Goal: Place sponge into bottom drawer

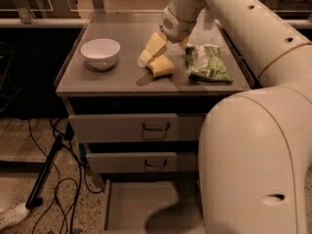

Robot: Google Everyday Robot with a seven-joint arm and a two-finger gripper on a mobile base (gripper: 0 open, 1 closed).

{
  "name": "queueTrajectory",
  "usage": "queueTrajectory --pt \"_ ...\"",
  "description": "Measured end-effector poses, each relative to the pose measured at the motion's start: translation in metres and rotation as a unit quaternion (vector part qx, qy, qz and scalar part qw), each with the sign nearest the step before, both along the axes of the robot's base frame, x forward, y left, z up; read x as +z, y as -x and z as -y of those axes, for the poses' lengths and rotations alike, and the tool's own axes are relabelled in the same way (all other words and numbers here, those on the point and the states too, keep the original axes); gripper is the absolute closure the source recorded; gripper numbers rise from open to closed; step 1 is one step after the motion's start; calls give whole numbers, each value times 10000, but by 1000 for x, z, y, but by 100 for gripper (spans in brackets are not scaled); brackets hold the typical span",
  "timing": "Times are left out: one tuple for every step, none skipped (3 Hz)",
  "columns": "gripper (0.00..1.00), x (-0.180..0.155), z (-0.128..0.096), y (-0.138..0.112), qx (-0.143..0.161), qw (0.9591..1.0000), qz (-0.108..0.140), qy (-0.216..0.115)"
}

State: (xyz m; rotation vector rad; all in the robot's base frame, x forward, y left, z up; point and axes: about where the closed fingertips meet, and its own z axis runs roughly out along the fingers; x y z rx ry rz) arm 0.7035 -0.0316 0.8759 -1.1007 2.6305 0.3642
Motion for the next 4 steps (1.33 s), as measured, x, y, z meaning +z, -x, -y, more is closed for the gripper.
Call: queueTrajectory --pt "0 -24 -16 -28 -160 9996 -207 -117" --pt "0 -35 -23 -33 -128 9993 -292 -176" --pt "0 -35 -23 -33 -127 9993 -293 -177" --pt "16 -35 -23 -33 -127 9993 -293 -178"
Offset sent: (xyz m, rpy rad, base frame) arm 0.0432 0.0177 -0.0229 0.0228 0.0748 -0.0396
